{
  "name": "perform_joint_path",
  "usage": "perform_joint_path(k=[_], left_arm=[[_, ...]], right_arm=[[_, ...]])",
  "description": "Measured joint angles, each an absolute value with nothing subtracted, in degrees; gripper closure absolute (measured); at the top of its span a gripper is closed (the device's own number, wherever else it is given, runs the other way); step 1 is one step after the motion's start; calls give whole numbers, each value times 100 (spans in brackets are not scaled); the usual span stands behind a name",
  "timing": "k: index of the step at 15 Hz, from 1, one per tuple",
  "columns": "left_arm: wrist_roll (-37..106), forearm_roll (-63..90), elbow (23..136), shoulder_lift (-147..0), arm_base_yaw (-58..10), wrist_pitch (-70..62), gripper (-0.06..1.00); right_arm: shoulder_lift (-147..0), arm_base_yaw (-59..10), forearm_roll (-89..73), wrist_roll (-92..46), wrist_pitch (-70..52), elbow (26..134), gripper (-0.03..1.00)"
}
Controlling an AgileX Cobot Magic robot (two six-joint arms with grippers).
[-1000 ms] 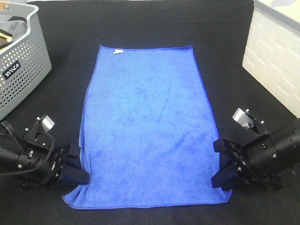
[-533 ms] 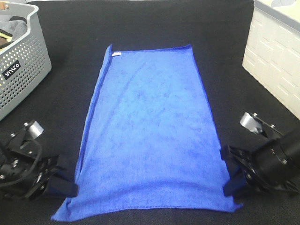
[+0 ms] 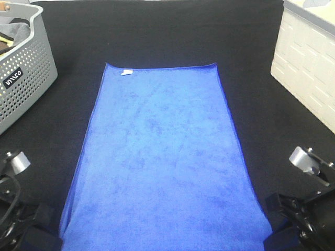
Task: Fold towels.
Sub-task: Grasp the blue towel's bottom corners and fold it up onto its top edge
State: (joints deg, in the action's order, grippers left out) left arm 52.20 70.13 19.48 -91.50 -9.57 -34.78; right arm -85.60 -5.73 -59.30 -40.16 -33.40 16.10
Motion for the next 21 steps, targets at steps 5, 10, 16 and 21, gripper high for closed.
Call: perform_joint_path(k=[5,10,16,21], left_arm=[[4796,6738,2326,-9030,-997,-3254,94],[4194,6262,4005,-9465,-997,-3226,94],[3249,5231,6515,-10880,-980,-3283,94],[2504,4274,9058,-12187,-980,-3466,94]], right_arm=[[-8445,-579,-5838,-3965,-3254,2126,97],[-9379,-579,-5082,-3455,-3638,4332,97],[-10858,-579,-4039,-2532,-4165,7076,97],[-12319,-579,-3690,-2206,-4337,9448,97]])
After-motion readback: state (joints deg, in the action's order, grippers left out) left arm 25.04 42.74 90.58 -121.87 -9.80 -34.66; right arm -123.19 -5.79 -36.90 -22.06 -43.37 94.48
